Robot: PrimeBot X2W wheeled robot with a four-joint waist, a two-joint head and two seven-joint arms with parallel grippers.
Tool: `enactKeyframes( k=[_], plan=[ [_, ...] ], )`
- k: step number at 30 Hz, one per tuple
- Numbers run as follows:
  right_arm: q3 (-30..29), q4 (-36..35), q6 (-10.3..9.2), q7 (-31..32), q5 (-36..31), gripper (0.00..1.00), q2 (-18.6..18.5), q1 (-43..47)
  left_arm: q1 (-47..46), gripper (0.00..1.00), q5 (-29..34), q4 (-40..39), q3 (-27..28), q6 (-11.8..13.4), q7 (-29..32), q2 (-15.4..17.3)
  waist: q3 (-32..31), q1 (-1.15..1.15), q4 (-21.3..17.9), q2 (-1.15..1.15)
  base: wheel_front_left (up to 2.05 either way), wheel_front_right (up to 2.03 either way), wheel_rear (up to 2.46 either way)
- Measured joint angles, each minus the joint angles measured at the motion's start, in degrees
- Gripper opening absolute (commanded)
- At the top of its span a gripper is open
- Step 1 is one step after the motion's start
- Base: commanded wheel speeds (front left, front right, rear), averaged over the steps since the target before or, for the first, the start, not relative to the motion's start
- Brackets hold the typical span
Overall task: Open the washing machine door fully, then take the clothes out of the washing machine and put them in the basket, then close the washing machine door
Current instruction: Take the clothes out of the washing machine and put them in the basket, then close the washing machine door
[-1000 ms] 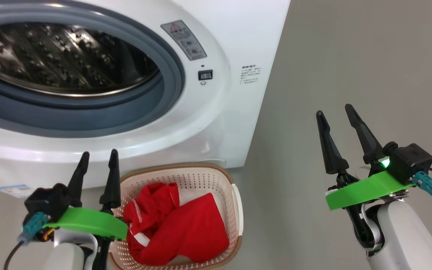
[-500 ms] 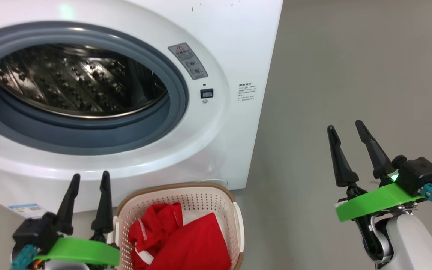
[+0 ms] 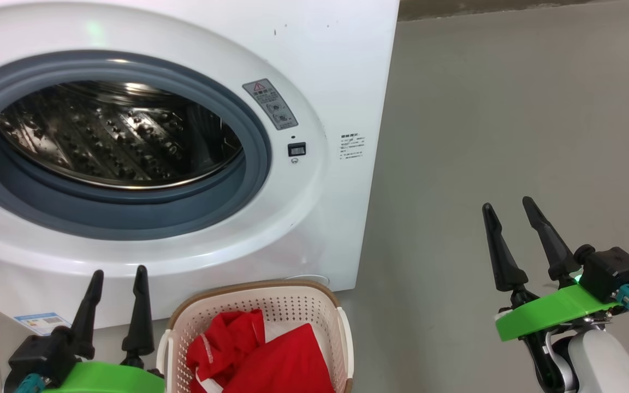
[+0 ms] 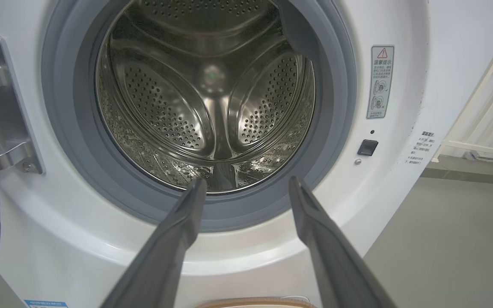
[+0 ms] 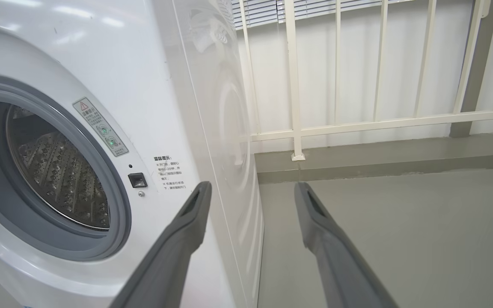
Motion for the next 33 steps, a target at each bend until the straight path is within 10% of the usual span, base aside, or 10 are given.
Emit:
enactKeyframes(
  k=[33],
  plan=[
    [-0.2, 0.8, 0.0, 0.0, 0.1, 1.0, -0.1, 0.1, 0.0, 1.0, 1.0, -1.1, 1.3, 0.0, 0.0, 0.0, 0.2, 0.0, -0.2, 0.0, -0.8, 0.8, 0.0]
  ],
)
